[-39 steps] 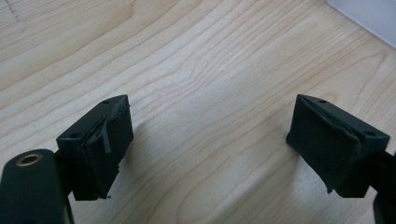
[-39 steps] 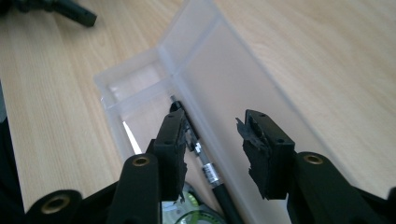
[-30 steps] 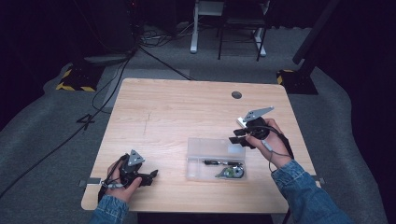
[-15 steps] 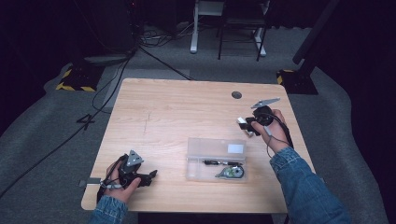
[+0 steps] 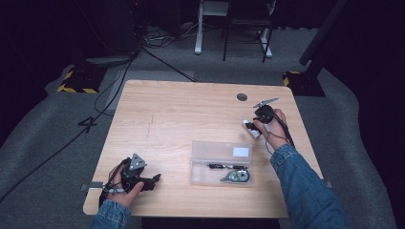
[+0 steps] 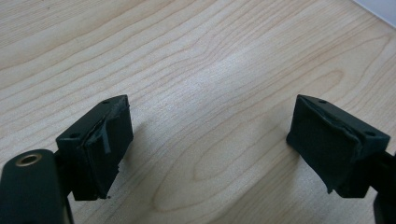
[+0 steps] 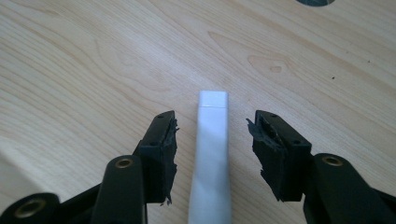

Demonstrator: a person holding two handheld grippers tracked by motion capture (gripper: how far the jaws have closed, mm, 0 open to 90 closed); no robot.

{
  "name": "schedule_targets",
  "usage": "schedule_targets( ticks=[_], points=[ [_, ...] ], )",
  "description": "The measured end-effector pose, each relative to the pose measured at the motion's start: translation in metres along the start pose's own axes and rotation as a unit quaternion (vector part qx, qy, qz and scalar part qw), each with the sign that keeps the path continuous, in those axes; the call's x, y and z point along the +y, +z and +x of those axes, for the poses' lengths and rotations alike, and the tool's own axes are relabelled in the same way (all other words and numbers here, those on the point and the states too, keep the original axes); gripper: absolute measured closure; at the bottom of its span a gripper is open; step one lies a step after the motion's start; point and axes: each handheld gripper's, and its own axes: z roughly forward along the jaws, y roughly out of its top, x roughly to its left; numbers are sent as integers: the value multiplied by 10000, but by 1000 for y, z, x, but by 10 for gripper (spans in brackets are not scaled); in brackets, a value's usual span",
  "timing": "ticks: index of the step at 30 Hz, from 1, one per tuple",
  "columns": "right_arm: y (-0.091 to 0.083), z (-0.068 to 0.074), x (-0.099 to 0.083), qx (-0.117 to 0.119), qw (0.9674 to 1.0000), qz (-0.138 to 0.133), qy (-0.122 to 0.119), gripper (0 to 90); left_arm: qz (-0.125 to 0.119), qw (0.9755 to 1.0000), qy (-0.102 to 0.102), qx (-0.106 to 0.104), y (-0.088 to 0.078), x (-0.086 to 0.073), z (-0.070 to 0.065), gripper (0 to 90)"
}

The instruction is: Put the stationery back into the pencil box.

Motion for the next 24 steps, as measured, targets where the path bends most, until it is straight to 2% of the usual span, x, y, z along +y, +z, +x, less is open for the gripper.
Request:
schedule_targets(
  ticks=[4, 9, 11, 16, 20, 24],
  points=[
    [10, -4, 1, 18, 9999, 121, 89, 519, -11, 10000, -16, -16, 1, 0, 1, 127],
    [22, -3, 3, 53, 9996, 286, 60, 567, 4, 10000, -38, -11, 1, 1, 1, 127],
    [25, -1, 4, 56, 9994, 354, 40, 575, 15, 10000, 14, -1, 1, 1, 2, 124],
    [27, -1, 3, 79, 9990, 437, 73, 620, 4, 10000, -6, -5, 2, 2, 2, 119],
    [24, -2, 3, 74, 9986, 525, 69, 701, 20, 10000, 16, 2, 2, 2, 2, 115],
    [22, -1, 2, 34, 9979, 643, -74, 710, 28, 10000, 37, 24, 2, 3, 3, 113]
  ],
)
